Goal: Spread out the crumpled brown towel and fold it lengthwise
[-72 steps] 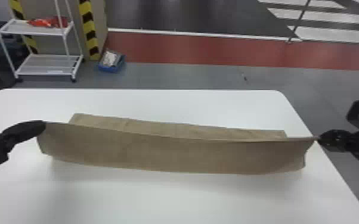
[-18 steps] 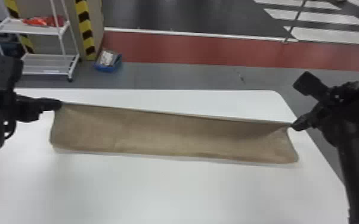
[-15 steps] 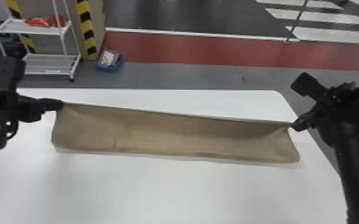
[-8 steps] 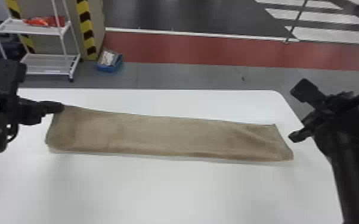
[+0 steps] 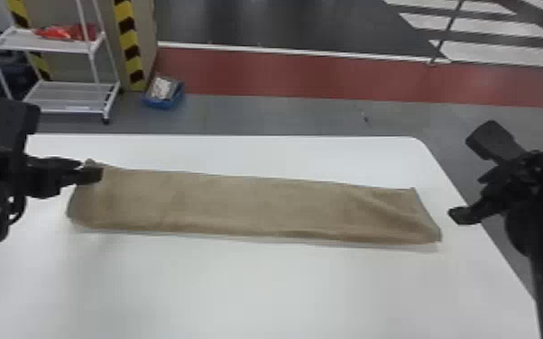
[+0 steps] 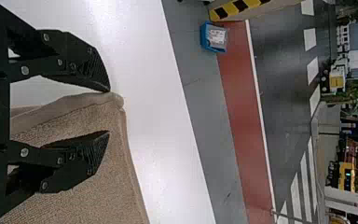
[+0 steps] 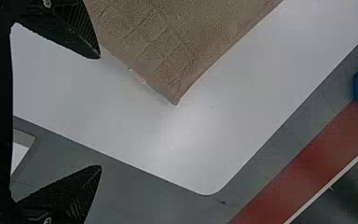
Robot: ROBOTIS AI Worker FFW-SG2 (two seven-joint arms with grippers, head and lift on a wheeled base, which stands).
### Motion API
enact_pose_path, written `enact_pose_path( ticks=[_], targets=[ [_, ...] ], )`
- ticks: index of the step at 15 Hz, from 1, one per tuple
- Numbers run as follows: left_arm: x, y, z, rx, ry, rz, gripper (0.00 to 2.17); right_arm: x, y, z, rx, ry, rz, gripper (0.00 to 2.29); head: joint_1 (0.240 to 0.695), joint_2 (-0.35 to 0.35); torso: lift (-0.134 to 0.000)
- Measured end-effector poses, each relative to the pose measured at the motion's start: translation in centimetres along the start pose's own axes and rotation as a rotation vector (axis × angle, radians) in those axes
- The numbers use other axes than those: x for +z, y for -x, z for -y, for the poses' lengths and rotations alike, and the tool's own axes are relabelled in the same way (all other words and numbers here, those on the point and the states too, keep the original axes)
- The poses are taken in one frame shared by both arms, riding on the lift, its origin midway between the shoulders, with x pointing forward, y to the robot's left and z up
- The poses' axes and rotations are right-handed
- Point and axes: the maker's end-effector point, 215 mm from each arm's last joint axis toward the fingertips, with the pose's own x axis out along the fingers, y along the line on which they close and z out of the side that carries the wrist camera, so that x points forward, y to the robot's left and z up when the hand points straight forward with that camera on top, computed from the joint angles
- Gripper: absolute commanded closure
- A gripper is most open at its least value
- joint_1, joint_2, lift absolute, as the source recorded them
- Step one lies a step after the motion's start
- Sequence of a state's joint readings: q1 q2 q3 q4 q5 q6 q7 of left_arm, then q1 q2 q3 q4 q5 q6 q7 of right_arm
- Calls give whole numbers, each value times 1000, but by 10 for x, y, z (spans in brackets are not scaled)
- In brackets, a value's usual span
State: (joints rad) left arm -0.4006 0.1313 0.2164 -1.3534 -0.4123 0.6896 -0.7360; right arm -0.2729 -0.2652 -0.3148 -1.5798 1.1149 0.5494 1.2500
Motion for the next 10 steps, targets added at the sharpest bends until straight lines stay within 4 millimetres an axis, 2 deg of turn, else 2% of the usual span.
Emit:
enact_pose_path(
  ticks=[4, 8, 10],
  targets=[
    [-2, 4, -2, 8, -13, -7, 19, -9, 8, 5, -11, -20, 18, 49, 695, -148, -124],
    [-25, 10, 2, -25, 9, -83, 144, -9, 8, 1, 5, -28, 29, 56, 695, -147, -124],
    [-37, 22, 3, -63, 48, -93, 144, -7, 9, 1, 7, -26, 38, 56, 695, -145, -124]
  ],
)
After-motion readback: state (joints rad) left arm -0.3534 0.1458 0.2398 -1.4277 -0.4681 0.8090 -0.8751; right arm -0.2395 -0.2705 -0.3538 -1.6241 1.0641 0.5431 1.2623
